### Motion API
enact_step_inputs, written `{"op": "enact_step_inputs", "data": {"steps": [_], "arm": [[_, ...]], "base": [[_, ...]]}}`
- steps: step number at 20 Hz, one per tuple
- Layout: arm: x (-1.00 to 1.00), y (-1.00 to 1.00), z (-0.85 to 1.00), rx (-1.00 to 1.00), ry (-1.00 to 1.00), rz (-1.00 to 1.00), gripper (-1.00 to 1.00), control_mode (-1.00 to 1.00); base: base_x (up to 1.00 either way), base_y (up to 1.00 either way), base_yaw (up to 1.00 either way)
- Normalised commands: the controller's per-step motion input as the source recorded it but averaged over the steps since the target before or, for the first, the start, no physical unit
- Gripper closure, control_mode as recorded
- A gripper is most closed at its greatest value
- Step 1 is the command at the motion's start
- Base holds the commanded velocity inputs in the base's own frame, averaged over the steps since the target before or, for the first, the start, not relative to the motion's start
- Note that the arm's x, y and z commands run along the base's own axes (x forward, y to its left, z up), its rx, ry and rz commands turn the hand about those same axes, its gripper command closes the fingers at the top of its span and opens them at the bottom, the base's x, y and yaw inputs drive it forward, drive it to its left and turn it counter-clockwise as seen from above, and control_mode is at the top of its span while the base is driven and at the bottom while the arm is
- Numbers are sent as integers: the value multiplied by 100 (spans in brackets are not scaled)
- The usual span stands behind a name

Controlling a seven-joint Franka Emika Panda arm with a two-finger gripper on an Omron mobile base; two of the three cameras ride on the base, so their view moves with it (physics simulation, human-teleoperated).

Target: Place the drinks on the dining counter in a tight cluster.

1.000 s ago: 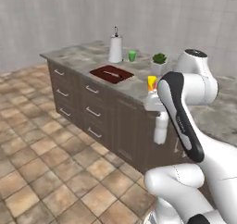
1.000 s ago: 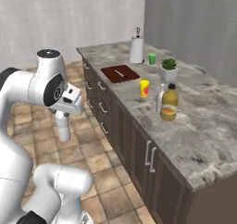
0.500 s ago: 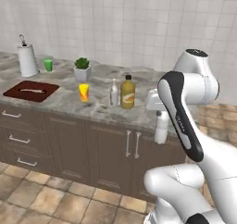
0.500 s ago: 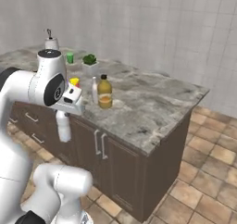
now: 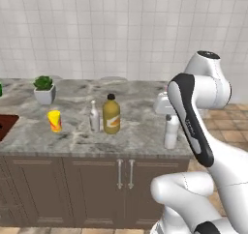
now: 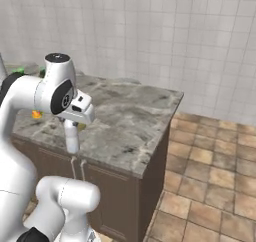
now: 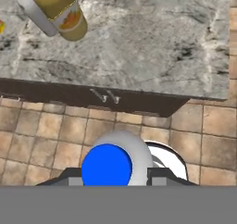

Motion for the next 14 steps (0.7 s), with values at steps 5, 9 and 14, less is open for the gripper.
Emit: {"op": "enact_step_inputs", "data": {"steps": [5,9,14], "arm": [[0,0,0,0,0,0,100,100],[0,0,0,0,0,0,100,100],[0,0,0,0,0,0,100,100]], "base": [[47,55,-34],[55,32,-31],[82,0,-18]]}}
